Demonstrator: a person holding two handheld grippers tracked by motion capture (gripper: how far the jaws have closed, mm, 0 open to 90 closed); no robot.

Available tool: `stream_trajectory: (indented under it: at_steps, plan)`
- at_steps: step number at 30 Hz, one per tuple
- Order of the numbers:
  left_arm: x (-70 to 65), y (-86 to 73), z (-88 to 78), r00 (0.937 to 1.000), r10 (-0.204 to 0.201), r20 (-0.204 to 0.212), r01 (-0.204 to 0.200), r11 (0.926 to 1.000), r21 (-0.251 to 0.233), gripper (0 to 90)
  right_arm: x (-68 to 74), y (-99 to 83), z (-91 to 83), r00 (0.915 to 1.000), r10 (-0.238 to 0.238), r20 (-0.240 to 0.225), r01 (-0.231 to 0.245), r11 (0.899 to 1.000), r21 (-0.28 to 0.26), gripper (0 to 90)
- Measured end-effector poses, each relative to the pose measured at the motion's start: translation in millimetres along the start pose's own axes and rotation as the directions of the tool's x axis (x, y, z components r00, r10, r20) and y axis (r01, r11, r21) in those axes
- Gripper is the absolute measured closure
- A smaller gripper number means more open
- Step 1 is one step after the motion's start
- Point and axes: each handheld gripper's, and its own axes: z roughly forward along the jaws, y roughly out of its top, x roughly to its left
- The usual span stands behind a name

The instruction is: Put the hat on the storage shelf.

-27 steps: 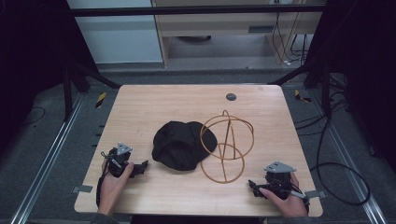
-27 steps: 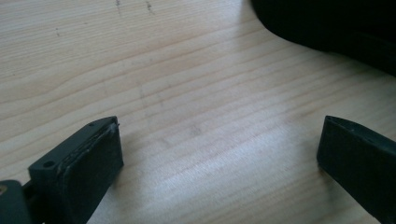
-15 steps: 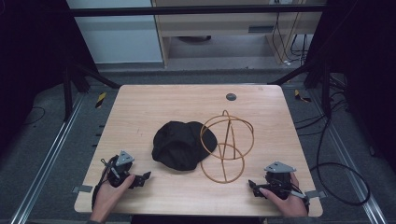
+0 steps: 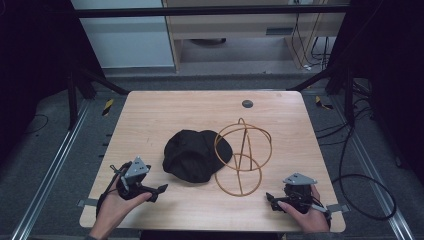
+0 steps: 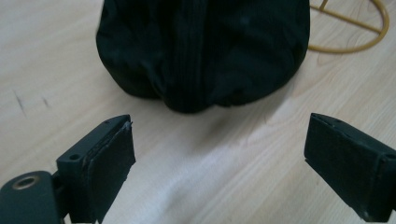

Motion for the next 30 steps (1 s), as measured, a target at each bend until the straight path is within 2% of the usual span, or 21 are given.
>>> stream_trajectory:
  at_steps: [3,9,13,15,16,19,22,24,26,28,30]
  plan:
    - [5.4,13.0,0.3,1.0000,0.007,-0.006,-0.007,1.0000,0.002,8.1,-0.8,0.4,0.3,1.0000,0.001,0.002,-0.001,1.000,-0.001,0.8]
    - [11.2,31.0,12.4,0.9996,0.026,0.014,-0.026,0.9993,0.028,9.9,-6.3,2.0,1.8,1.0000,0.005,0.002,-0.005,1.000,-0.001,0.9]
    - [11.8,44.2,19.2,0.9974,0.070,0.015,-0.071,0.9967,0.039,9.9,-6.8,1.9,2.0,1.0000,0.005,0.001,-0.005,1.000,-0.003,0.9]
    - [14.7,49.9,22.2,0.9970,0.076,0.018,-0.076,0.9957,0.052,9.5,-6.1,1.8,1.2,0.9999,0.014,0.002,-0.014,1.000,0.000,0.9]
    - [17.5,54.4,24.2,0.9954,0.093,0.021,-0.094,0.9930,0.071,9.6,-5.9,1.7,1.3,0.9999,0.016,0.001,-0.016,1.000,-0.001,0.9]
    - [20.6,59.9,28.9,0.9940,0.107,0.022,-0.109,0.9906,0.083,10.3,-6.0,1.5,1.4,0.9999,0.013,0.006,-0.013,1.000,-0.001,0.9]
    - [22.1,64.0,31.1,0.9940,0.106,0.026,-0.108,0.9904,0.087,11.1,-6.0,1.5,1.5,0.9999,0.013,0.004,-0.013,1.000,-0.002,0.9]
    - [21.9,66.9,32.7,0.9943,0.095,0.047,-0.099,0.9920,0.079,12.1,-6.0,1.5,1.4,0.9999,0.013,0.006,-0.013,1.000,-0.001,0.9]
    - [20.8,69.7,37.0,0.9921,0.105,0.068,-0.112,0.9890,0.097,12.4,-5.8,1.5,1.5,0.9999,0.014,0.006,-0.014,1.000,-0.001,0.9]
    - [20.0,70.5,41.4,0.9911,0.114,0.069,-0.121,0.9865,0.110,14.2,-5.9,1.5,1.4,0.9999,0.012,0.008,-0.012,1.000,0.000,0.9]
    - [22.0,71.0,49.9,0.9909,0.093,0.097,-0.104,0.9880,0.114,18.7,-5.7,1.6,1.4,0.9998,0.015,0.009,-0.015,1.000,0.000,0.8]
